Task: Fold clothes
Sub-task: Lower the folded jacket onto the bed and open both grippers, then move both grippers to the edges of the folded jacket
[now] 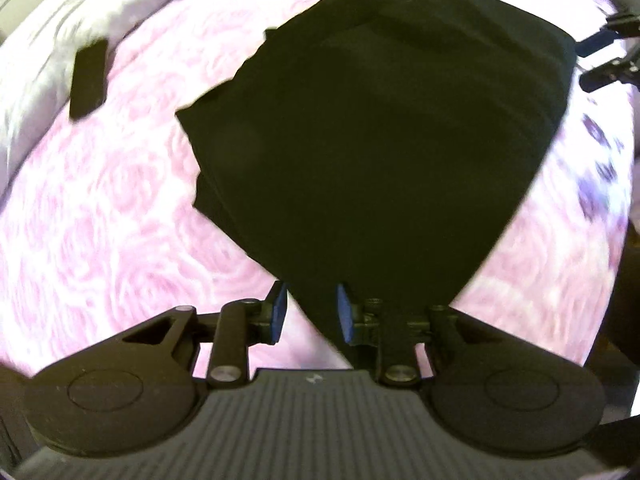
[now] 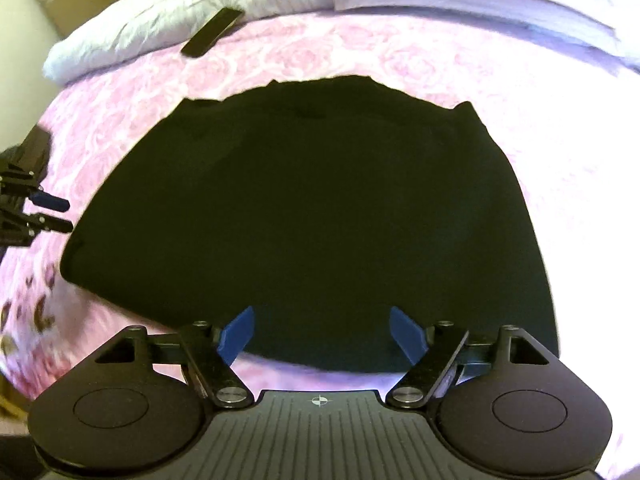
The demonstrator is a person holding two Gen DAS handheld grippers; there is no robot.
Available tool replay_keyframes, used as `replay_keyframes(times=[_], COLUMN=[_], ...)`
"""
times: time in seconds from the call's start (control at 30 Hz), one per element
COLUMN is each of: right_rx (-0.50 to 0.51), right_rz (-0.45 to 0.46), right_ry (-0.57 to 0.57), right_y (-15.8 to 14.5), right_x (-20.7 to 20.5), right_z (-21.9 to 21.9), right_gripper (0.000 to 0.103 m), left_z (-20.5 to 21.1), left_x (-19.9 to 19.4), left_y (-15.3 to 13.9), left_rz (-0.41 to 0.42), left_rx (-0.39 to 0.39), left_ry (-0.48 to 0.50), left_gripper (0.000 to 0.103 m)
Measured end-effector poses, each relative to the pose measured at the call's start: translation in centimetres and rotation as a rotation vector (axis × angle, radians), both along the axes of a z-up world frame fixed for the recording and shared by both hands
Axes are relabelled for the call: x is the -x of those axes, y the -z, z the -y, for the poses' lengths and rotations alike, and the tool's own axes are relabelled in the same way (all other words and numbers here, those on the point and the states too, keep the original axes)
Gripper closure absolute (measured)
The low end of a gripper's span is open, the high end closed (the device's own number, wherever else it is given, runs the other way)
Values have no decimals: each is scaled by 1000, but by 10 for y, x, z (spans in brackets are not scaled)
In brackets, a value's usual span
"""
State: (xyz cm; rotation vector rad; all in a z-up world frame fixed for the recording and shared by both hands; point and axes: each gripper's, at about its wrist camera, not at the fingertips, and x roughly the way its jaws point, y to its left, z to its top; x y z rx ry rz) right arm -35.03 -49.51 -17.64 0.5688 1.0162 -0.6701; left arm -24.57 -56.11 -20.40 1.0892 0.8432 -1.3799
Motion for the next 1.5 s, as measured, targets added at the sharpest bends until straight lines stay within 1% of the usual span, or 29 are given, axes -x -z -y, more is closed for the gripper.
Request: replay_keyframes(times=[0.07,0.17,0.27,0.37,0.4,0.5,0.6,0.7,0.8,1.0,1.13,1.5], right_rx=[7,-31,-67,-77,-78,-85,-82,-95,-102,-108,-110,-116], right_rz=[-52,-122,-182,-222,-227,-243,-243,-231,-222,-219,-226,-210], right_ry=[75,180,204,199,195,159,123,114,97,71,56,-37], right_y=[-10,-27,-42,-51,-52,-49,-44,-40,-36,-31,-29,-20], right_x=[-16,-42,-68,-94,-104,-128,-149,-165,-175,-182,-184,-183], right_z=[-29,-64,-91,-110,-115,-129,-140,-149,-153,-152,-149,-146], right_gripper=[25,25,24,24,24,24,24,24,24,24,24,24], left_z=[-9,-25,-43,-53,-54,-63,-70,-74,-76,-80,-83,-93], left_x=[-7,-15,-15,-15,-16,-16,-14,-13,-13,-12,-10,8], left_y=[-7,-22,-33,-34,-33,-38,-37,-37,-38,-40,-40,-43], left_rz=[-19,-35,-45,-31,-33,-36,-32,-7,-3,19,38,81], left_rx=[18,39,56,57,59,58,48,40,35,20,5,-40], left_ry=[59,127,195,247,268,294,344,388,397,409,397,352], left_gripper=[79,77,74,74,74,74,73,73,72,71,70,68])
